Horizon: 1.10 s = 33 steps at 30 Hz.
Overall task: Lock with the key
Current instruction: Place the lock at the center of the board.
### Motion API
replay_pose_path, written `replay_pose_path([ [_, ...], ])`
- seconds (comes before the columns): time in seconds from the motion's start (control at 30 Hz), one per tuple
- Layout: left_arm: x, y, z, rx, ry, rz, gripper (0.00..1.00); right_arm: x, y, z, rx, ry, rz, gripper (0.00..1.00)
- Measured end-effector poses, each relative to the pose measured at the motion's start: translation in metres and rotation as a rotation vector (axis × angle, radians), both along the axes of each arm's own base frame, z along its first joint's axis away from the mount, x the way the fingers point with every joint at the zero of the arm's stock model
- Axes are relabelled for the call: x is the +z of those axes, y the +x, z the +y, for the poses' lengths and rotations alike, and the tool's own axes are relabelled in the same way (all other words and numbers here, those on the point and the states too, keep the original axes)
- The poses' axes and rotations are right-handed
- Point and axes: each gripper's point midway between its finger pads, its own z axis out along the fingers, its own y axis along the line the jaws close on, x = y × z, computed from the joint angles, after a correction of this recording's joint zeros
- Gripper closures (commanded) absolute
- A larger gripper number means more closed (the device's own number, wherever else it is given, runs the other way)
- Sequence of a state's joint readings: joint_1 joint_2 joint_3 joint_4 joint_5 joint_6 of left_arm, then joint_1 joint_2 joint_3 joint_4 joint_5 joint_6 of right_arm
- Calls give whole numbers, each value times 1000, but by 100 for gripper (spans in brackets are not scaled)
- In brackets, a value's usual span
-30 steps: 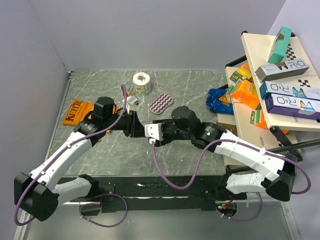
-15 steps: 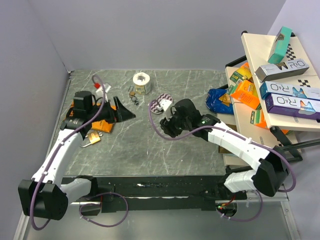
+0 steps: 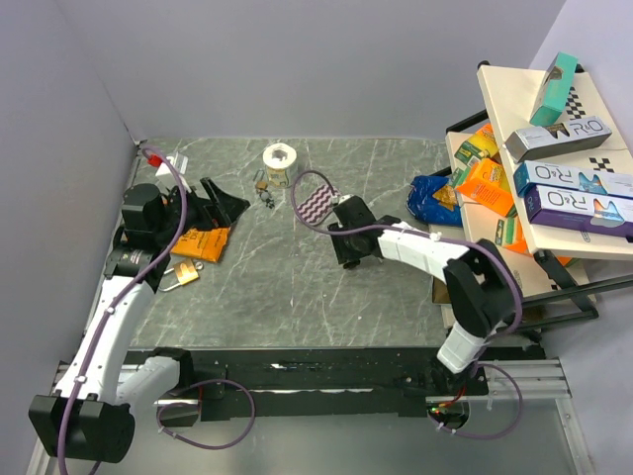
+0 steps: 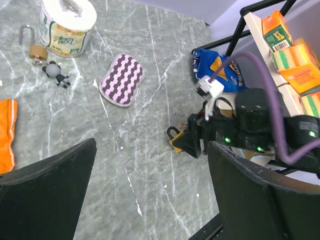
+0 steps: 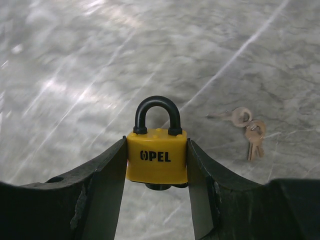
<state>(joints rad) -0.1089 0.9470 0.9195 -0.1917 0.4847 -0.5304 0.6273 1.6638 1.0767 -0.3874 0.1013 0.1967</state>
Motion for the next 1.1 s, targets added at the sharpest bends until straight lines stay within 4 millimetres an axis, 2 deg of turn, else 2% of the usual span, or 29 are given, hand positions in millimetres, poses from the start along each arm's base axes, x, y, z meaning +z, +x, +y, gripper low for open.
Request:
replay_pose_path([
  [0.1, 0, 0, 1, -2, 11, -8, 4, -10, 9, -7, -76, -21, 7, 100],
  [0.33, 0, 0, -2, -18, 7, -16, 4, -13, 32, -7, -188, -2, -6, 100],
  [0.43, -5, -1, -2, -29, 3, -8, 4, -20, 36, -9, -224, -3, 5, 99],
  [0.47, -7, -2, -2, -32, 2, -4, 4, -23, 36, -9, -234, -3, 12, 95],
  [0.5, -9, -2, -2, -34, 1, -1, 4, -25, 36, -10, -244, -4, 18, 88],
  [0.57, -11, -2, -2, -36, 1, 3, 4, -28, 36, -11, -263, 0, 29, 82],
  [0.67, -11, -3, -2, -37, 1, 2, 4, -28, 39, -10, -286, 13, 31, 63],
  [0.7, -11, -3, -2, -37, 2, 3, 4, -28, 39, -11, -292, 18, 34, 51],
  [0.77, -11, -2, -2, -37, 5, 1, 4, -28, 39, -11, -300, 23, 37, 41],
  [0.8, -11, -2, -2, -37, 6, 0, 4, -28, 39, -10, -301, 25, 38, 29],
  [0.93, -18, 0, 0, -32, 25, 21, 4, -28, 39, -10, -301, 31, 42, 14],
  [1.0, -26, 7, 3, -8, 39, 64, 4, -28, 39, -9, -297, 35, 44, 7],
  [1.1, -37, 23, 9, 33, 64, 139, 4, -24, 40, -7, -291, 44, 38, 5],
])
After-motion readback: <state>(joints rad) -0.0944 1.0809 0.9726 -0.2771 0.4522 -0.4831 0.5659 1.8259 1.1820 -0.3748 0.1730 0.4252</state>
